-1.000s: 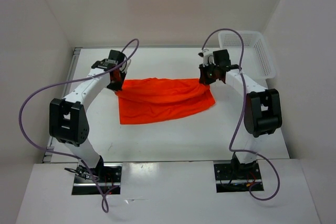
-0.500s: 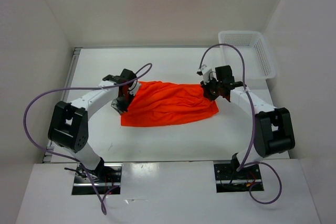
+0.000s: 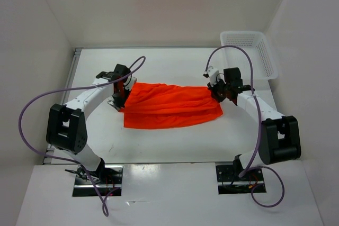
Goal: Fold and stack the shorts
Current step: Fold the shorts
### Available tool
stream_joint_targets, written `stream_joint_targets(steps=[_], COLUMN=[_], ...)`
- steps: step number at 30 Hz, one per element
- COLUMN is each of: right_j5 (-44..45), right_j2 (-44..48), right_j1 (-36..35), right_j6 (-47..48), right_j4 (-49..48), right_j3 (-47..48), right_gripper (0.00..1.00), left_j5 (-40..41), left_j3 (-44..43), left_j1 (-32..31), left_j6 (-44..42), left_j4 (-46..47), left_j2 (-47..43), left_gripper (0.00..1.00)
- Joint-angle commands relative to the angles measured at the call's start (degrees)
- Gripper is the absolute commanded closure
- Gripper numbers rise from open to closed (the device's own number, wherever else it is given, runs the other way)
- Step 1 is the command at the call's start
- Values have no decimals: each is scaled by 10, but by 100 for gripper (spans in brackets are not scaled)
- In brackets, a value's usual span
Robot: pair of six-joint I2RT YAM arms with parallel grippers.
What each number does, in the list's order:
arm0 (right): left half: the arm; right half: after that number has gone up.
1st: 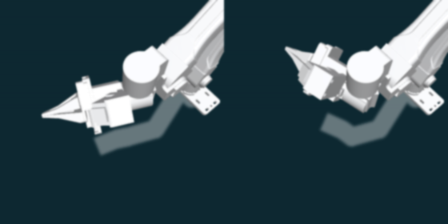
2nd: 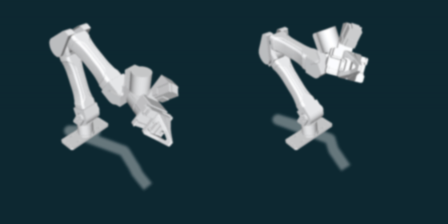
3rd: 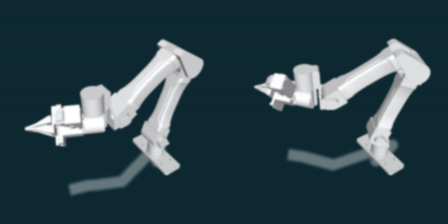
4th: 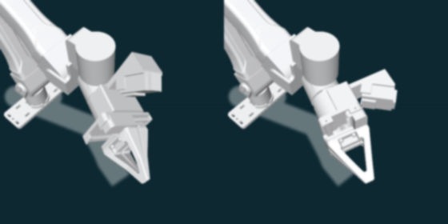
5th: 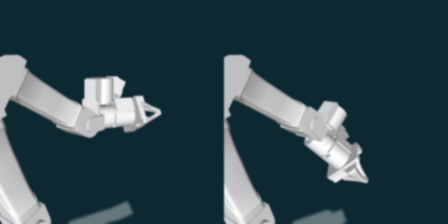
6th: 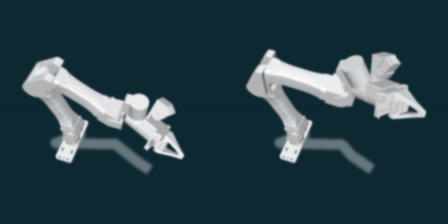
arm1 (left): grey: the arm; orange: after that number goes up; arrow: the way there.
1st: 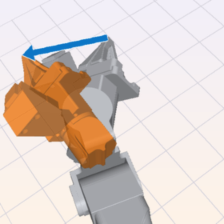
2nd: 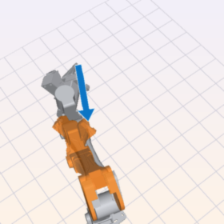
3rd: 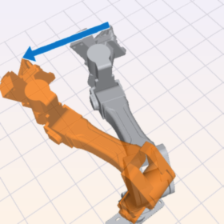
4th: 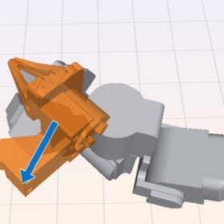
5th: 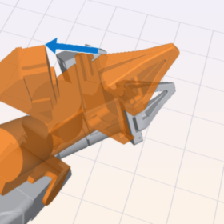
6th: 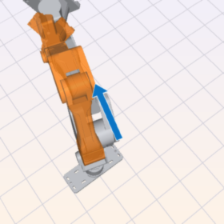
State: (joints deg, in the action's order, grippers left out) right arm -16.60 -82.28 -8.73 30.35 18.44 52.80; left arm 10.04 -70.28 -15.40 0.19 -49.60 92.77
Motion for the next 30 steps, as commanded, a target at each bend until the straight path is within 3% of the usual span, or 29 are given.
stream_joint_targets(steps=[1,3,4,5,6,8,13,15,16,19,23,30], right_j5=[10,4,4,4,4,4,-4,-4,-4,16,40,75], right_j2=[26,32,38,38,44,52,143,164,165,136,94,26], right_j1=[3,3,-5,-11,-17,-17,-27,-71,-86,-156,-213,-219], right_j6=[49,64,74,88,89,89,97,97,89,82,98,146], right_j4=[0,9,18,32,38,52,36,21,21,33,15,3], right_j3=[-20,-29,-34,-41,-41,-34,-5,-5,-5,2,-25,-38], right_gripper=[100,97,60,43,34,29,28,37,48,57,55,51], left_j5=[-30,-43,-43,-50,-50,-57,-57,-51,-51,-41,-52,-64], left_j3=[8,25,33,40,45,45,45,39,39,16,-22,-57], left_j1=[0,-6,-24,-32,-32,-38,-38,-32,-32,-14,7,13], left_j6=[-2,-2,-2,-2,-2,-2,-2,-2,-2,-2,-2,-2], left_j4=[-27,-32,-32,-32,-37,-37,-37,-31,-24,-14,-2,35], left_j2=[-22,-27,-27,-27,-27,-27,-27,-20,-13,-7,6,69], left_gripper=[100,99,88,77,70,65,63,63,63,63,63,63])
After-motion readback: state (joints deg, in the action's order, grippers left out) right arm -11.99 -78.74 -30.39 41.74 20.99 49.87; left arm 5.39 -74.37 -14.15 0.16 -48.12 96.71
